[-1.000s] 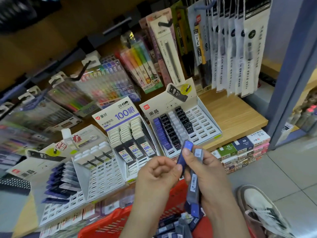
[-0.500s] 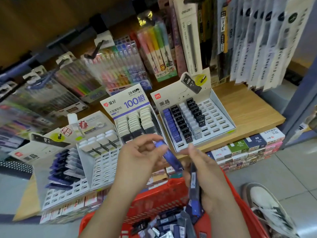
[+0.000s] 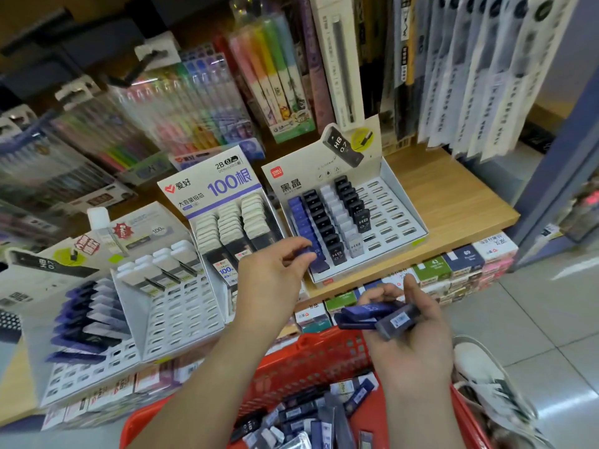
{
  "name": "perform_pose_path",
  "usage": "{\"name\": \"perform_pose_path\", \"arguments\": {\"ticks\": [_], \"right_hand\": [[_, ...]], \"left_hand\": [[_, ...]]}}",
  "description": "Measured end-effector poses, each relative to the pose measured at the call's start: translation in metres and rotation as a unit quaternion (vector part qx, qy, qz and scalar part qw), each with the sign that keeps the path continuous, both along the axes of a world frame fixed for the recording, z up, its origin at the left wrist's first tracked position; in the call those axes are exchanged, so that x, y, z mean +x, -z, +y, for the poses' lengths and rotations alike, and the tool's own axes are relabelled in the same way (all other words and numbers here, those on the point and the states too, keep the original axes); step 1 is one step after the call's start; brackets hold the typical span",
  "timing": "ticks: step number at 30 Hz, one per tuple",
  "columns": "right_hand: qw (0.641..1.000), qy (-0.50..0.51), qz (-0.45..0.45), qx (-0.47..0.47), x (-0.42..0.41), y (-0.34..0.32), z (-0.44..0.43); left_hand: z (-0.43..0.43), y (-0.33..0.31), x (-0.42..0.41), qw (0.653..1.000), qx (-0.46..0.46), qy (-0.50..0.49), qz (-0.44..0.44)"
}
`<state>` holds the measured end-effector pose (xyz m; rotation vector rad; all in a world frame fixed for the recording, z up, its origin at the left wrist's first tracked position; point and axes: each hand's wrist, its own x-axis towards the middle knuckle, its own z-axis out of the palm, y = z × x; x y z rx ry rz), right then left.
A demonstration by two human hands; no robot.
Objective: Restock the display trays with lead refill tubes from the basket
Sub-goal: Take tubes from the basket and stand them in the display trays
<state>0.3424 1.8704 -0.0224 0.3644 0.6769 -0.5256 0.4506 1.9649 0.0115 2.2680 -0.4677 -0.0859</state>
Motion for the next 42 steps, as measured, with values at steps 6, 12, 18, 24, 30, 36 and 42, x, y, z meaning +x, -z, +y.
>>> {"name": "perform_pose_path", "arguments": {"ticks": [6,12,18,24,30,36,42], "right_hand": [[1.0,-0.004,0.013,-0.013,0.001,0.007,-0.002],[0.999,-0.009,-0.006,-0.036,0.003,0.012,-0.001],[0.997,-0.015,-0.018,-0.074,0.005,0.006,0.003],[0.99,-0.028,-0.03,-0.138,0.009,-0.008,0.016],[0.986,-0.058,-0.057,-0.142,0.023,-0.032,0.047],[0.972,-0.155,-0.074,-0.162,0.022,-0.048,0.077],[0.888,-0.265,0.01,-0.376,0.007,-0.044,0.065]], "left_hand": [[-0.003,0.009,0.0,0.99,0.061,0.069,-0.109],[-0.011,0.012,0.0,0.992,0.071,0.027,-0.099],[-0.002,-0.003,-0.02,0.997,0.069,0.035,-0.003],[0.017,-0.024,-0.071,0.971,-0.055,0.09,0.216],[0.044,-0.035,-0.085,0.954,-0.204,-0.053,0.215],[0.08,-0.039,-0.092,0.956,-0.217,-0.171,0.097],[0.122,-0.074,-0.085,0.956,-0.235,-0.158,0.07]]}}
